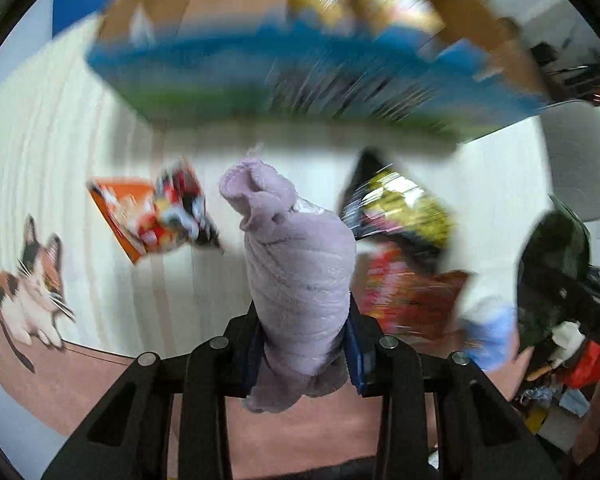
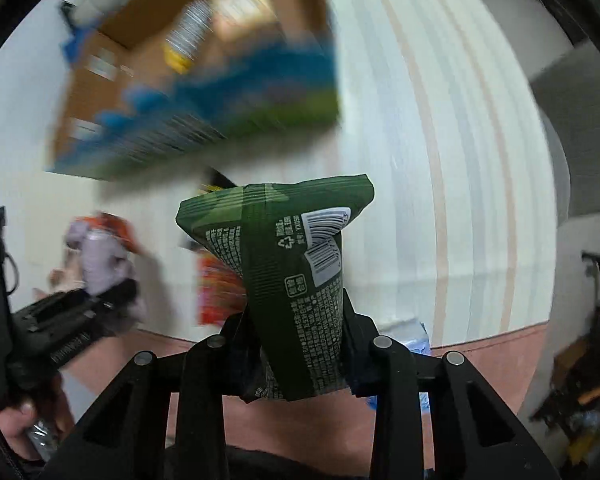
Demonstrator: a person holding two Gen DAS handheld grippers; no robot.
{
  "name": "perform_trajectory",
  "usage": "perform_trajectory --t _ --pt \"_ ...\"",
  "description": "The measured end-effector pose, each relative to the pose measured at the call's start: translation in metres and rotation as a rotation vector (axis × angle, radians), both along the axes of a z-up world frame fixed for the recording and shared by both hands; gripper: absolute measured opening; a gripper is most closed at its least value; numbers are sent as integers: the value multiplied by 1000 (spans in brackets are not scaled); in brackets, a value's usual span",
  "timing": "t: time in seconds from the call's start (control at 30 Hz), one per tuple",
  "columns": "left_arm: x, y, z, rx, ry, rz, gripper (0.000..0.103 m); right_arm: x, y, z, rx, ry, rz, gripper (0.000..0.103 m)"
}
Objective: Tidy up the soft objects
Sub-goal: 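Grasp the lilac sock with the left tool while the right tool grasps the green snack bag, then lower sock and green bag into the box and open both tools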
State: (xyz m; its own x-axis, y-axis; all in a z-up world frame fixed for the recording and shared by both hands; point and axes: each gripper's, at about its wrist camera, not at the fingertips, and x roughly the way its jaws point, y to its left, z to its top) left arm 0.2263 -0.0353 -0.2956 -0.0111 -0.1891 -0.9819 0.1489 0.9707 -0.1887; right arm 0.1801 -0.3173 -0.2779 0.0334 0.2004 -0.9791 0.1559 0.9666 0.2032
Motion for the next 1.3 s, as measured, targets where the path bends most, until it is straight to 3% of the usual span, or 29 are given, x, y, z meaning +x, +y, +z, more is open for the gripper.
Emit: perform_trajectory --t 0.17,0.23,0.33,0.43,0.67,0.83,1.0,1.3 --pt "44 -3 92 -106 -97 -29 31 41 13 85 73 -136 25 35" --pt "68 -13 104 -115 -113 -36 31 59 21 100 70 -162 26 35" --pt "120 -32 107 -65 -143 -31 31 105 27 110 44 -179 13 35" --pt "171 -26 98 -20 -120 5 31 153 28 97 -9 -159 7 35" --pt "233 -37 40 56 -1 33 31 222 35 8 -81 14 17 35" --pt "255 -45 0 102 69 13 31 221 42 -33 -112 97 33 35" --pt "268 -51 -26 114 118 11 31 215 44 -51 -104 151 30 34" --pt "288 -63 -43 157 148 -21 34 215 43 -74 -99 218 -2 36"
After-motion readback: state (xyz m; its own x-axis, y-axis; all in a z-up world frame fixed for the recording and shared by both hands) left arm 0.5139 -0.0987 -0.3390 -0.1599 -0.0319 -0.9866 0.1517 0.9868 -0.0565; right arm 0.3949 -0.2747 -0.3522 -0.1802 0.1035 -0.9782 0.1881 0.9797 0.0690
